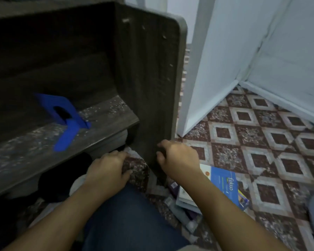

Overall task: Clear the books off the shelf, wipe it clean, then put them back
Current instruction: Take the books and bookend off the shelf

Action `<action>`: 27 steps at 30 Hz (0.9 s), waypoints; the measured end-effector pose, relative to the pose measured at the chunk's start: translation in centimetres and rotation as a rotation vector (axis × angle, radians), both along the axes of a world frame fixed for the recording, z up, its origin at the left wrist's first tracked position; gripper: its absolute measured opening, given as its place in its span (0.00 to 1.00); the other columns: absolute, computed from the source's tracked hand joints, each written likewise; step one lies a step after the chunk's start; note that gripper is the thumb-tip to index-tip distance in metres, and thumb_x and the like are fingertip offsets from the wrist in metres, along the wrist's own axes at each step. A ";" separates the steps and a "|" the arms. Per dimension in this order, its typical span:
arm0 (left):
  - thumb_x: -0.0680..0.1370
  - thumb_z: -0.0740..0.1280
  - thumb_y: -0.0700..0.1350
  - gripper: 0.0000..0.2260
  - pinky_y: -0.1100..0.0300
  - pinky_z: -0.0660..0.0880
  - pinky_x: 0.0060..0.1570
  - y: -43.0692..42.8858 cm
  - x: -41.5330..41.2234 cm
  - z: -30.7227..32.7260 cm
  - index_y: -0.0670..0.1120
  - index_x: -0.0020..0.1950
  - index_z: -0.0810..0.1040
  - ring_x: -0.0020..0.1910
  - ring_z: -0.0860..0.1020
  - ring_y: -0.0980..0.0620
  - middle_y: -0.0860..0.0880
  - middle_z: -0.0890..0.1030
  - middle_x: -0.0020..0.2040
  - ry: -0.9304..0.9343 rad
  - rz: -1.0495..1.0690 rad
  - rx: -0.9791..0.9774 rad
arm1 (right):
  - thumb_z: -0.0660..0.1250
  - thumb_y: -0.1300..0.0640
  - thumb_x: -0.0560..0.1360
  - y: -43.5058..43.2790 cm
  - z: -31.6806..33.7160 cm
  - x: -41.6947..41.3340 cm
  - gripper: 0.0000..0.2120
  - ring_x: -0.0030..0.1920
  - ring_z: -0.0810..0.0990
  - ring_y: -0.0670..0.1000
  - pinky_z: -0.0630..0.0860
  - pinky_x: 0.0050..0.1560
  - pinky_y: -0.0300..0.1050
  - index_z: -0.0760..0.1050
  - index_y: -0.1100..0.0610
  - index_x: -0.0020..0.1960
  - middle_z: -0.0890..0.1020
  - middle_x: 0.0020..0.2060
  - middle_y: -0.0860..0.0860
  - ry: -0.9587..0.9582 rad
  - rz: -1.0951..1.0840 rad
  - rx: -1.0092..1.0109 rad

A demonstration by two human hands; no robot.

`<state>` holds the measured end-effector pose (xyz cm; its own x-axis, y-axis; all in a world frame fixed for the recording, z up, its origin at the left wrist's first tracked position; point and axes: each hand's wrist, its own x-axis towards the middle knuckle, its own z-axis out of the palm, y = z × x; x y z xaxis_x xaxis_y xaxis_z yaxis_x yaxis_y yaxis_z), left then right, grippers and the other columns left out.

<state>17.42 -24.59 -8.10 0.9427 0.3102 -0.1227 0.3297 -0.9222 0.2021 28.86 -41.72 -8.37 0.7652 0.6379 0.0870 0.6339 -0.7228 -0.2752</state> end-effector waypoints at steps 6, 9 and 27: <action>0.75 0.67 0.57 0.21 0.55 0.72 0.59 5.6 -6.6 4.8 0.55 0.67 0.72 0.62 0.73 0.50 0.53 0.76 0.62 -0.197 0.188 0.072 | 0.58 0.44 0.78 7.2 4.8 -5.0 0.15 0.52 0.79 0.51 0.72 0.43 0.45 0.73 0.48 0.60 0.80 0.53 0.47 -0.091 0.187 0.086; 0.74 0.68 0.57 0.21 0.53 0.72 0.58 8.8 -10.8 6.8 0.54 0.65 0.74 0.60 0.74 0.48 0.52 0.77 0.59 -0.288 0.288 0.121 | 0.59 0.44 0.77 11.5 7.4 -7.9 0.14 0.51 0.80 0.51 0.73 0.44 0.44 0.74 0.48 0.59 0.81 0.52 0.46 -0.132 0.277 0.100; 0.70 0.74 0.52 0.31 0.40 0.70 0.60 22.2 -28.5 11.6 0.42 0.70 0.70 0.67 0.67 0.40 0.41 0.69 0.67 -0.499 0.918 0.352 | 0.62 0.48 0.77 32.5 14.3 -20.2 0.15 0.58 0.76 0.55 0.72 0.49 0.46 0.75 0.49 0.62 0.77 0.56 0.50 -0.251 0.793 0.025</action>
